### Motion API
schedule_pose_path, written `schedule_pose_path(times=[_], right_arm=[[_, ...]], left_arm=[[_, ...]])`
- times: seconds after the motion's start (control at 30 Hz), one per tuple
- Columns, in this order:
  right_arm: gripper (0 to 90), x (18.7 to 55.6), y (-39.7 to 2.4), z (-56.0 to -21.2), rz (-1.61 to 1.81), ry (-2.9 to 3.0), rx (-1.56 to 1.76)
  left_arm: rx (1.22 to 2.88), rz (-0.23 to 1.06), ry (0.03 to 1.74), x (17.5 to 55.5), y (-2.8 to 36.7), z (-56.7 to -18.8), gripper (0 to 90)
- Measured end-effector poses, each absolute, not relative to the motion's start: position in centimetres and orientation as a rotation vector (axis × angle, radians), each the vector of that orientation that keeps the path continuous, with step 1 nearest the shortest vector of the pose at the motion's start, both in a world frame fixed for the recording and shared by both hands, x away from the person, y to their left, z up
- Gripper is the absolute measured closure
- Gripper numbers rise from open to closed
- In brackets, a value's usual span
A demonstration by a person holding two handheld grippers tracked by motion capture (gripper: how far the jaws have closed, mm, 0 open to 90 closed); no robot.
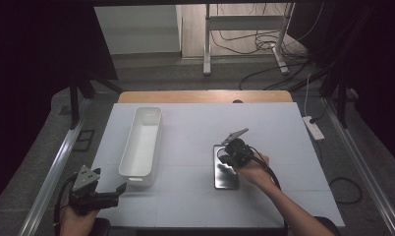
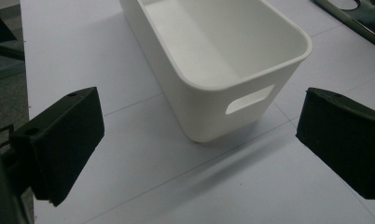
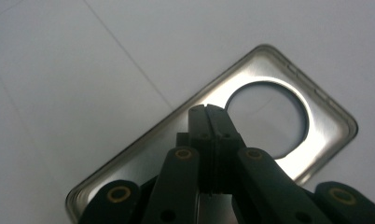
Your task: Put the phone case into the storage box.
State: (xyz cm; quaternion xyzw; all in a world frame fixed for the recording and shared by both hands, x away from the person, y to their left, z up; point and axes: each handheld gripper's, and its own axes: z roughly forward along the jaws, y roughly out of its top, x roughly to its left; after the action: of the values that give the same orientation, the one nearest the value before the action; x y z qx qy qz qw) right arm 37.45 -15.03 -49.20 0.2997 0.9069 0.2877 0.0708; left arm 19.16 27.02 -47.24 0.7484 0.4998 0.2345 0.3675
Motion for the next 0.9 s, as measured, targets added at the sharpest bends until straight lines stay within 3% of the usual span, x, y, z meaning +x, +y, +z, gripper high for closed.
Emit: schedule_pose_path(times=[0.47,0.9], right_arm=[[89.5,33.9,-18.0,-49.9,0.818,2.784,0.952],[89.6,34.1,-18.9,-50.3,0.77,2.773,0.969]], left_arm=[[1.922,0.598,1.284,19.2,27.0,-47.2,1.6],[1.917,0.578,1.295,19.3,27.2,-47.3,1.7]])
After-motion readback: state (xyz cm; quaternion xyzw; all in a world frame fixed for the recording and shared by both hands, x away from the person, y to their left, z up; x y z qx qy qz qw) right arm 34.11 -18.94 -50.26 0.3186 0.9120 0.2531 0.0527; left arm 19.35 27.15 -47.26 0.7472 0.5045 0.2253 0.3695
